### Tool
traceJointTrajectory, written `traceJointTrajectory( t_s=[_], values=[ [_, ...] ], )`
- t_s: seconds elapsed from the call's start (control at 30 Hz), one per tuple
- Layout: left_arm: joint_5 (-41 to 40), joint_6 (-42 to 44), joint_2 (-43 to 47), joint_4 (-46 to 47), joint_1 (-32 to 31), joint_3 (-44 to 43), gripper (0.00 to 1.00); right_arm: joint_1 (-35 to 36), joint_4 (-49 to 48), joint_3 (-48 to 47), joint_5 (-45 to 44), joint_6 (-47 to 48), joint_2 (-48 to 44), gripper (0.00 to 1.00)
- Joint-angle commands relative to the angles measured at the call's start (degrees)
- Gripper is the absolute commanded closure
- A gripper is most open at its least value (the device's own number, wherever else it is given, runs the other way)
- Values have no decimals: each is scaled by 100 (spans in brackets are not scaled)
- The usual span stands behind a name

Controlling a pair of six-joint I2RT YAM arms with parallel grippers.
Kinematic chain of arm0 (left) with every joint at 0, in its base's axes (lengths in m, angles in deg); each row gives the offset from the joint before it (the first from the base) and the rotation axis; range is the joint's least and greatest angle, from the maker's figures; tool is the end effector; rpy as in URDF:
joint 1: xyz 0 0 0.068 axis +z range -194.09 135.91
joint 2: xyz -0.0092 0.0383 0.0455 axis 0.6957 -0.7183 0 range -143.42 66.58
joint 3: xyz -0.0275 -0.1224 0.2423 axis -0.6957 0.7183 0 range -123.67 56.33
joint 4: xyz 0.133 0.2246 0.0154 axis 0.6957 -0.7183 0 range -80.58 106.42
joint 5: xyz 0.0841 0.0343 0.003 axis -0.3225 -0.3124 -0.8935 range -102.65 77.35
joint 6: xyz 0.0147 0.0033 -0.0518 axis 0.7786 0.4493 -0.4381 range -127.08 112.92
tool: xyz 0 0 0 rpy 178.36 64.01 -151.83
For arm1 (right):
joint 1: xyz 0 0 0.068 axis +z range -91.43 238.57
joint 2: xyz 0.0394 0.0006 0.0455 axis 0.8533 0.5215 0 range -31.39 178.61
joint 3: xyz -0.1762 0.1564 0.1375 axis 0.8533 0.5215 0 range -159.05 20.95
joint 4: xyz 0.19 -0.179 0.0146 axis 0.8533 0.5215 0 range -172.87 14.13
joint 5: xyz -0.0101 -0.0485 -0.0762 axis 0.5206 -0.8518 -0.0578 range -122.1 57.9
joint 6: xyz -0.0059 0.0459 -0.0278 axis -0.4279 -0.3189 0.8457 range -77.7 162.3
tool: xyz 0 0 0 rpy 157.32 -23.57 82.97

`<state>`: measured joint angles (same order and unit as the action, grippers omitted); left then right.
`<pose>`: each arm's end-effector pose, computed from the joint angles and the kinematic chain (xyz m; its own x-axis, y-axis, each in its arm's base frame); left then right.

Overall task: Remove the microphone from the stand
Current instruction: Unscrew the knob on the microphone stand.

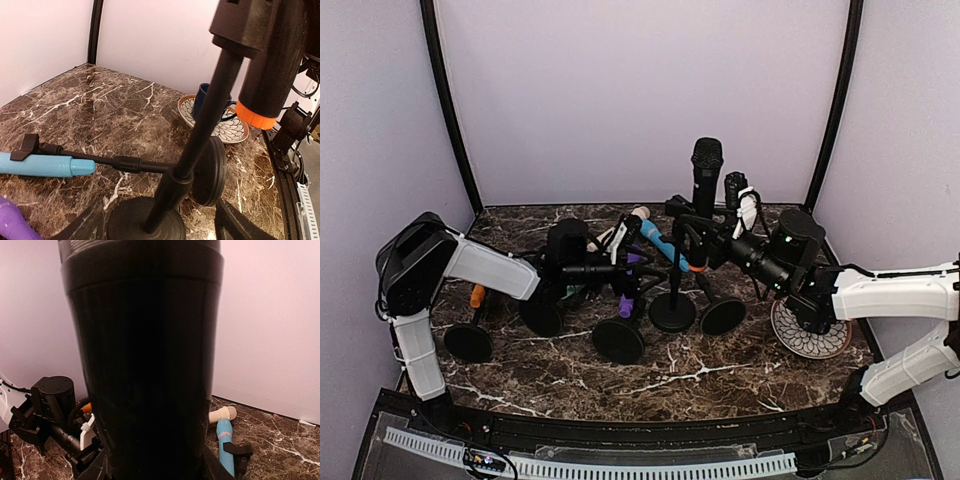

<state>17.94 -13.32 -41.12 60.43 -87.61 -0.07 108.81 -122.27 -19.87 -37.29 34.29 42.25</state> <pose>0.2805 -0.2914 0.1980 -0.1959 0.0568 -0.9790 0.9431 0.2846 -0.1722 0.1898 0.2230 0.2968 -0.0262 0.1855 -0.9823 -0.7114 0.6869 0.1487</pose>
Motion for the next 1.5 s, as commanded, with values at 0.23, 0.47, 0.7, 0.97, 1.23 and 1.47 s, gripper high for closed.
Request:
traceJointTrajectory(
  t_s=[0.23, 0.47, 0.7, 0.97, 1.23, 1.47],
  values=[
    [1532, 542, -580, -114, 41, -845, 27, -107, -189, 48, 466, -314, -111, 80],
    [1382, 589, -789, -339, 43, -1144, 41, -136, -244, 48, 493, -374, -85, 80],
    [1188, 889, -917, -563, 33, -1276, 54, -146, -259, 48, 493, -377, -83, 81],
    [916, 899, -862, -582, -3, -1182, 91, -146, -288, 78, 446, -329, -83, 87],
    [-435, 583, -676, -485, -290, -849, 100, -116, -171, 65, 200, -272, -126, 91],
    [-1965, 257, -515, -797, -591, -746, 100, 39, -92, 67, -188, -152, -105, 93]
  ],
)
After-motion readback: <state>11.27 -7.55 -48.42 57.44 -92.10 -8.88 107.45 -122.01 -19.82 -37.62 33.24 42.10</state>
